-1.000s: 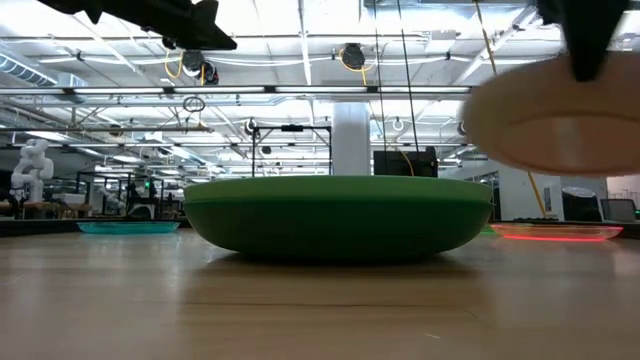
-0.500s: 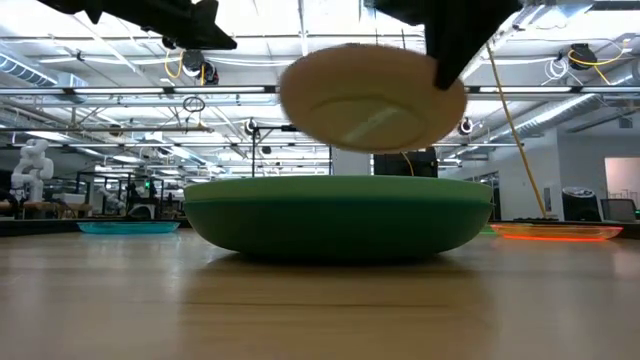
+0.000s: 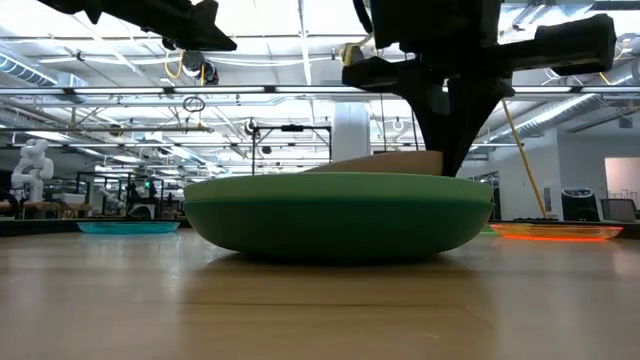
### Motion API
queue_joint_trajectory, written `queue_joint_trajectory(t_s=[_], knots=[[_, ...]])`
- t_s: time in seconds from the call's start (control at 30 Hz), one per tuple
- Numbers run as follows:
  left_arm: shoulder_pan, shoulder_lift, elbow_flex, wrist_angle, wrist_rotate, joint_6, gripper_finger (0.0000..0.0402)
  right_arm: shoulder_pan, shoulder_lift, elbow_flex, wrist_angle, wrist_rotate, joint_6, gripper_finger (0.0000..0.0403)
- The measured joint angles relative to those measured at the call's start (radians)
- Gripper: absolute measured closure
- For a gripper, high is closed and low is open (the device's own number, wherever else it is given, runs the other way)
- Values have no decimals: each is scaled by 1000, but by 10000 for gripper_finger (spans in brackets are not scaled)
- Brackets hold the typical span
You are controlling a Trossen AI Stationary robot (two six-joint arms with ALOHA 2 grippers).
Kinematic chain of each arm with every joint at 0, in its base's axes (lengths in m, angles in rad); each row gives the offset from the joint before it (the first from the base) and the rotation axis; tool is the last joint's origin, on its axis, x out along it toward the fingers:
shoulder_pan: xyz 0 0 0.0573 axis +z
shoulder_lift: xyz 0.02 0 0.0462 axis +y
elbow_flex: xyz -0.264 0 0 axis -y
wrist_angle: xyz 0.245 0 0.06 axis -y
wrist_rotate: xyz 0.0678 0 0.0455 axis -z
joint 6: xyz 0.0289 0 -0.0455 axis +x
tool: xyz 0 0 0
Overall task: Stack plastic plates
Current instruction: Stack the pink plate on the green plate, then stack the blue plate on the pink plate
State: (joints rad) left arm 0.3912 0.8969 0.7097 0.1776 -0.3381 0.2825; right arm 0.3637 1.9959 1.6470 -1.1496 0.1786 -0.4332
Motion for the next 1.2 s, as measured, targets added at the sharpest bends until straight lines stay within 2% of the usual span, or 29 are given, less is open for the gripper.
queue_joint_trajectory(t_s=[0.23,0.57,0.63,0.8,0.9,1.0,1.2], knots=[[0,0,0,-1,0,0,321,-3,-5,0,10,1,63,347],[0,0,0,-18,0,-5,321,-3,-19,0,-41,6,119,254],[0,0,0,-25,0,-5,321,-7,-39,0,-67,44,172,246],[0,0,0,-26,8,-32,321,-35,-120,-6,-143,225,432,250],[0,0,0,-25,72,-55,321,-75,-204,-58,-113,295,533,261],[0,0,0,-23,151,-82,321,-135,-325,-194,35,298,509,274],[0,25,0,-34,212,-168,321,-299,-608,-566,578,322,299,302]])
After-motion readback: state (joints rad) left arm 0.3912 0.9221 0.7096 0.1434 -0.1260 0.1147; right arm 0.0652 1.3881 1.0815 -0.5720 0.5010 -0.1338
